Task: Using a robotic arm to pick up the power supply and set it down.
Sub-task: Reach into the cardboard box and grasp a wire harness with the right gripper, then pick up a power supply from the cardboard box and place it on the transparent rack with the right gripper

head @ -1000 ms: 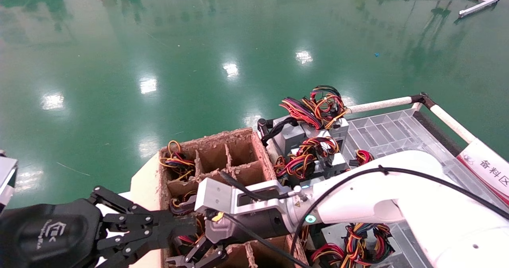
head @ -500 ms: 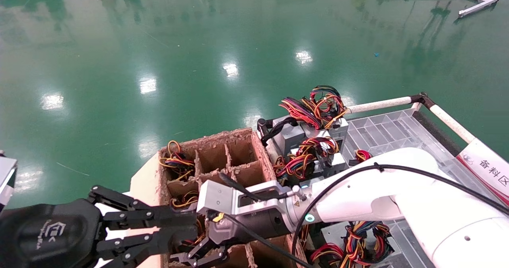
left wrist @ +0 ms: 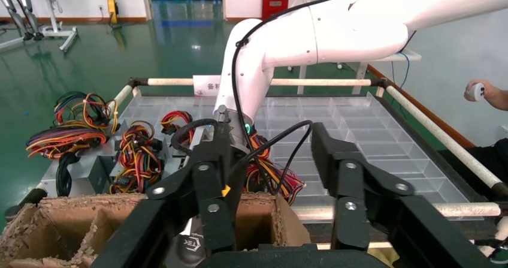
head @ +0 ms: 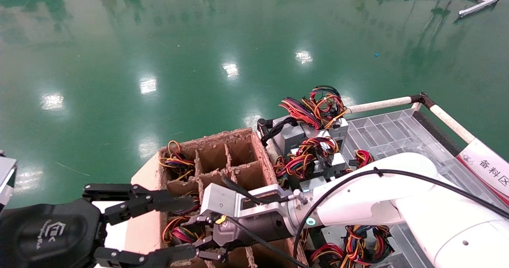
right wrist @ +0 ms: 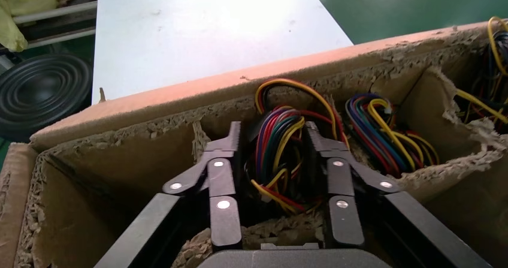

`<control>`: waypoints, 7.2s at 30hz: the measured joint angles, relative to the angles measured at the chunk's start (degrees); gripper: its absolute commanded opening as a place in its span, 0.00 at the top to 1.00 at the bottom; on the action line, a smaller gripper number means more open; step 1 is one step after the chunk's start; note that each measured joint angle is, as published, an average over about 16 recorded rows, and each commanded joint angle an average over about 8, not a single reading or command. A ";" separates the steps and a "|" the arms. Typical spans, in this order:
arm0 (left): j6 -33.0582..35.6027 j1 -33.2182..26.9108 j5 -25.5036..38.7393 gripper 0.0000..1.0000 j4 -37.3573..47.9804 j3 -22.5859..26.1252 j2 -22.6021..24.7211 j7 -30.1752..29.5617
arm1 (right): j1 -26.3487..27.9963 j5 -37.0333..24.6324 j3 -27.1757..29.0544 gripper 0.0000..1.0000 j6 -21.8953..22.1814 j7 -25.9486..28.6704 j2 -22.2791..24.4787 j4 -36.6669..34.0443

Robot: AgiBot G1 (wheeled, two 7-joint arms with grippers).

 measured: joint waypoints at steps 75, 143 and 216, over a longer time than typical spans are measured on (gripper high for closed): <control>-0.02 -0.01 -0.03 0.00 0.00 0.04 -0.02 0.02 | 36.53 4.00 4.05 1.00 -2.86 -12.85 20.33 -19.92; -0.03 -0.02 -0.06 0.00 0.00 0.08 -0.03 0.04 | 32.17 -7.04 -3.10 1.00 6.25 -20.36 16.06 -27.61; -0.05 -0.03 -0.08 0.00 0.00 0.13 -0.05 0.06 | -8.58 44.61 33.14 1.00 4.38 -33.21 17.75 -29.11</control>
